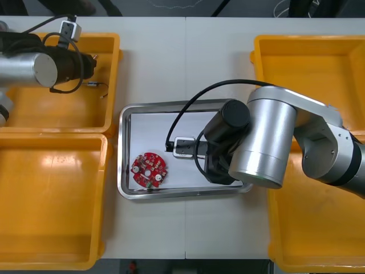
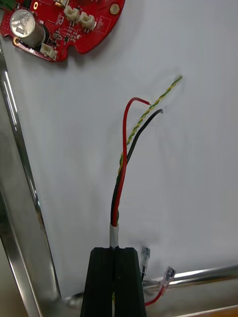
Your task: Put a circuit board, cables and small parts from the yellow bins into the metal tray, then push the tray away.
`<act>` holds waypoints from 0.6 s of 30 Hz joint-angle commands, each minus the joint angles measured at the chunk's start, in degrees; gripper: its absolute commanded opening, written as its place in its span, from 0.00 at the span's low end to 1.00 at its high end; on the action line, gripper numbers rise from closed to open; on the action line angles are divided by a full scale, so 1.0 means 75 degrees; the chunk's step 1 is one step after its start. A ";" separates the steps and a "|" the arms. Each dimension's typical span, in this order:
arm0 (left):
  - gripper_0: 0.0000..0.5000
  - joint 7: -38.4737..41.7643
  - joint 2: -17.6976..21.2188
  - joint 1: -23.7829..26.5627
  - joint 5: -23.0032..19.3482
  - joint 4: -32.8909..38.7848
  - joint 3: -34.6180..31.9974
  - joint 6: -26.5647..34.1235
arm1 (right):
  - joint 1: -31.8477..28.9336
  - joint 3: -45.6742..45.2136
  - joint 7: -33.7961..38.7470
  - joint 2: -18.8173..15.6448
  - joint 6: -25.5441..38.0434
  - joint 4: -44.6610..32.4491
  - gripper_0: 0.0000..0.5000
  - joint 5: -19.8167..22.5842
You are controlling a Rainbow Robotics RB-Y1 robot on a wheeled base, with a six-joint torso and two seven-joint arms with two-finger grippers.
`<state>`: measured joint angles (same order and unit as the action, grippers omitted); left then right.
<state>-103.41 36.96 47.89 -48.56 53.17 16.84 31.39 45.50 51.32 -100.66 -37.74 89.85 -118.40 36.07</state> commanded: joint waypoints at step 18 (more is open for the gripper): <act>1.00 -0.0813 -0.0264 0.0575 -0.0404 -0.0703 0.0379 -0.0658 | 0.0144 0.0540 -0.0489 0.0228 -0.0801 0.0940 0.00 0.0008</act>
<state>-103.42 35.43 49.46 -50.62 48.19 18.56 27.29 45.51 54.25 -102.79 -37.34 84.54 -110.87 36.07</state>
